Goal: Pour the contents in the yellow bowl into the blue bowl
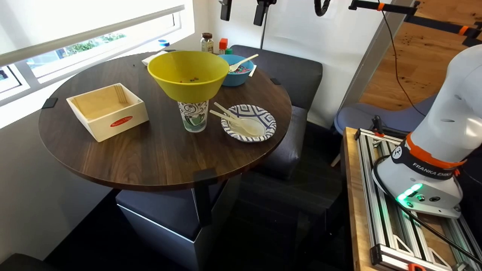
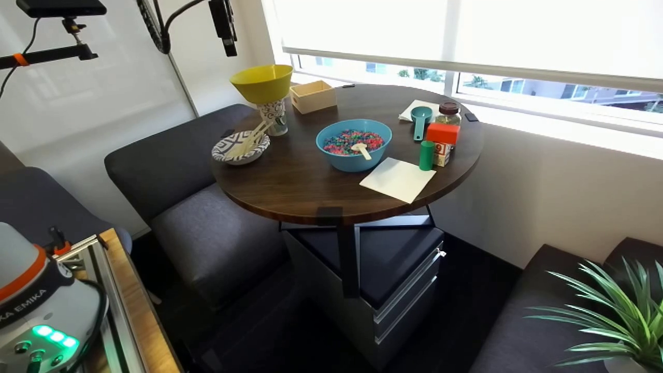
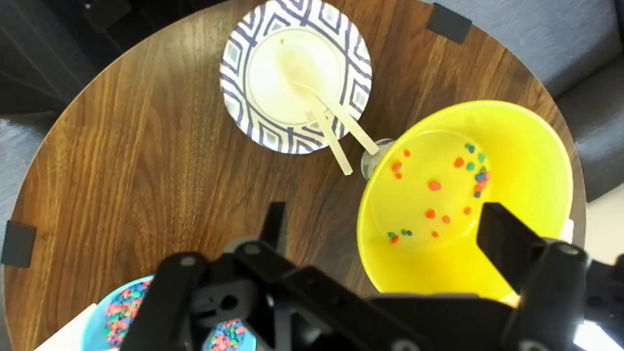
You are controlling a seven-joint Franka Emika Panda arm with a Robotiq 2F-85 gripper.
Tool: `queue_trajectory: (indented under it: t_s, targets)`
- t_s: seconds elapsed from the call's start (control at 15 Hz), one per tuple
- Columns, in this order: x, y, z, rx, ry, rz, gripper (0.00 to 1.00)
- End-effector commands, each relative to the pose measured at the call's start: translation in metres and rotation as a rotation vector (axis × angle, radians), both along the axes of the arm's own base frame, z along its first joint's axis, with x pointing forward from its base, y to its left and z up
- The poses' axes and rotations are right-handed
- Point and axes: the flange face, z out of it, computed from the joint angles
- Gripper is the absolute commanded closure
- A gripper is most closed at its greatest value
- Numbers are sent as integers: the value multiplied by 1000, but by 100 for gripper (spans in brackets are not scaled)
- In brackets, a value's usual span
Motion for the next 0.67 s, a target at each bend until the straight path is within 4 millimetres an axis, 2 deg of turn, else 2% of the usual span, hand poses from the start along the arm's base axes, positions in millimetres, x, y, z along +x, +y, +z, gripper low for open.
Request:
queue_trajectory:
  t_s: [0.0,0.27,0.6]
  targets:
    - [21,6,-24,54,-2,-91,0]
    - [31,0,-50,58,6,-100,0]
    - [41,-2,-73,133,-49,60,0]
